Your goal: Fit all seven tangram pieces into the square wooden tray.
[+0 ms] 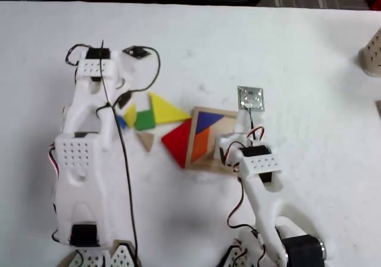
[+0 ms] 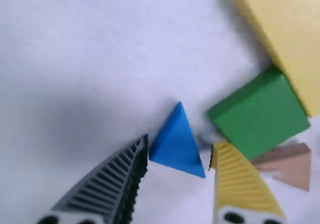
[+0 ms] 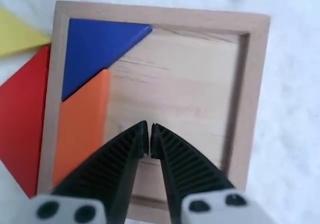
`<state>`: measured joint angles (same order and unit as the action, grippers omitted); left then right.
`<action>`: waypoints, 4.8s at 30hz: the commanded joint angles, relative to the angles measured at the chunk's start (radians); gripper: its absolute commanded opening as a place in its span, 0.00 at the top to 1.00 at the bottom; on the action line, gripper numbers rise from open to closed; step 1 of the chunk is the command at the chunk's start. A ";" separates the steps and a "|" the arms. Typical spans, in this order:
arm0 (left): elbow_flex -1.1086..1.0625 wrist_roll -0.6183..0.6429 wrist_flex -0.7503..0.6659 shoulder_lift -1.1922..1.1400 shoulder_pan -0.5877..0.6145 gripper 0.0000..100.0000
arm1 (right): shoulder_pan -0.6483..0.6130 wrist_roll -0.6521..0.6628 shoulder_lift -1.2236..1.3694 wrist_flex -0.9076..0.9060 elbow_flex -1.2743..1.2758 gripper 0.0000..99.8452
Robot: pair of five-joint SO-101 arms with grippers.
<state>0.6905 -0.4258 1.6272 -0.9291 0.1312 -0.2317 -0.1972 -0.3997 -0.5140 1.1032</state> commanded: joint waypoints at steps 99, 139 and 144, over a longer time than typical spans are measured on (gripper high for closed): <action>0.003 0.609 -0.057 0.220 -0.828 0.68 | 0.622 -0.011 -0.038 -0.067 -0.109 0.98; -1.111 0.453 -0.651 0.981 -0.303 0.86 | 0.067 0.035 -0.515 -0.298 0.149 0.98; -1.114 0.453 -0.666 0.967 -0.274 0.86 | -0.012 -0.003 -0.438 -0.252 0.146 0.98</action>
<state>-0.4250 0.0253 0.9981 -0.0023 -0.1665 -0.2010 -0.1818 -0.8692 -0.7902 1.2612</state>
